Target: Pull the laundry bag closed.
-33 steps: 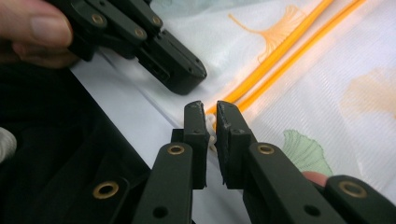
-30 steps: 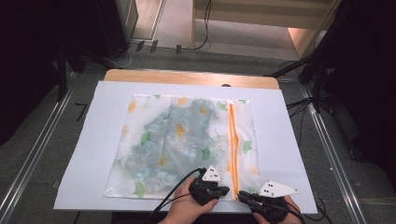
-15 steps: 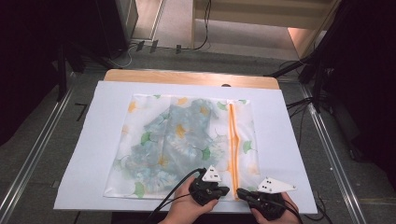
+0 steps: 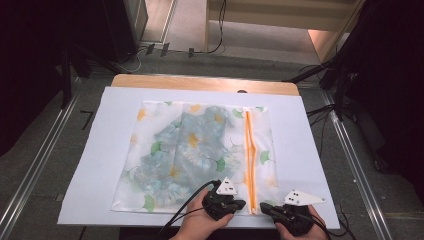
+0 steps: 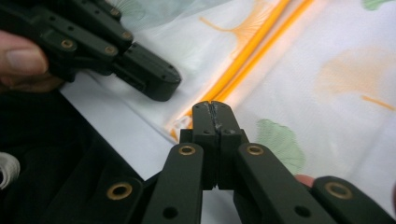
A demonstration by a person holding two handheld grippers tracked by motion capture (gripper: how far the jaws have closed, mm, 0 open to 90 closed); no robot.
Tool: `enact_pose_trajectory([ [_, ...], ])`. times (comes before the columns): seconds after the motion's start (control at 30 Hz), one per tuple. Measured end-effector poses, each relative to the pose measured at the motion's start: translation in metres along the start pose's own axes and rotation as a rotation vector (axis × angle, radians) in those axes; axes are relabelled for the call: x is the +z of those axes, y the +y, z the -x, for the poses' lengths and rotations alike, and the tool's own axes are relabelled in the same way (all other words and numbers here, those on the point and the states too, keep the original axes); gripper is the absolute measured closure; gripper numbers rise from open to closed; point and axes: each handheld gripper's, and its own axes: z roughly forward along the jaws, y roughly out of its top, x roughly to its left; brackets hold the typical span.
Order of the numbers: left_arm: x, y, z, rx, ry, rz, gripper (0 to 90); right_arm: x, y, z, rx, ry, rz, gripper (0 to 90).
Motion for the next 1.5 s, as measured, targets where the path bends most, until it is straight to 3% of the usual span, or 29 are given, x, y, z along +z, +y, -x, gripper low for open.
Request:
enact_pose_trajectory([
  [0.07, 0.000, 0.000, 0.000, 0.000, 0.000, 0.000, 90.0, 0.001, -0.001, 0.000, -0.006, -0.006, -0.011, 90.0],
  [0.3, 0.000, 0.000, 0.000, -0.002, -0.001, 0.002, 90.0, 0.008, -0.003, -0.014, -0.117, -0.022, -0.062, 90.0],
  [0.43, 0.000, 0.000, 0.000, -0.003, 0.001, 0.005, 90.0, 0.006, -0.004, -0.013, -0.111, 0.019, -0.060, 90.0],
  [0.6, 0.000, 0.000, 0.000, -0.003, 0.000, 0.001, 90.0, 0.009, -0.006, -0.019, -0.159, 0.033, -0.083, 89.1],
  [0.7, 0.000, 0.000, 0.000, -0.003, 0.000, 0.004, 90.0, 0.007, -0.006, -0.022, -0.215, 0.010, -0.034, 81.4],
  [0.77, 0.000, 0.000, 0.000, -0.002, 0.001, 0.002, 90.0, 0.006, -0.007, -0.023, -0.231, 0.009, -0.014, 81.0],
  [0.8, 0.000, 0.000, 0.000, -0.003, 0.000, 0.001, 90.0, 0.002, -0.007, -0.024, -0.261, 0.003, 0.033, 82.6],
  [0.83, 0.000, 0.000, 0.000, -0.003, 0.000, 0.001, 90.0, 0.001, -0.007, -0.024, -0.273, 0.008, 0.046, 85.0],
  [0.93, 0.000, 0.000, 0.000, -0.003, 0.000, 0.001, 90.0, 0.000, -0.006, -0.025, -0.281, 0.014, 0.062, 90.0],
  [0.97, 0.000, 0.000, 0.000, -0.003, 0.000, 0.001, 90.0, 0.005, -0.005, -0.026, -0.285, -0.028, 0.041, 90.0],
  [1.0, 0.000, 0.000, 0.000, -0.003, 0.000, 0.000, 90.0, 0.007, -0.004, -0.026, -0.283, -0.037, 0.038, 90.0],
  [1.13, 0.000, 0.000, 0.000, -0.004, -0.001, 0.001, 90.0, 0.012, -0.002, -0.026, -0.269, 0.014, 0.049, 90.0],
  [1.23, 0.000, 0.000, 0.000, -0.003, -0.002, 0.000, 90.0, 0.017, -0.001, -0.025, -0.268, -0.019, 0.016, 90.0],
  [1.43, 0.000, 0.000, 0.000, -0.003, -0.001, 0.001, 90.0, 0.019, -0.001, -0.023, -0.236, -0.018, 0.011, 90.0],
  [1.5, 0.000, 0.000, 0.000, -0.002, -0.003, -0.001, 90.0, 0.018, -0.001, -0.019, -0.202, -0.011, 0.009, 88.3],
])
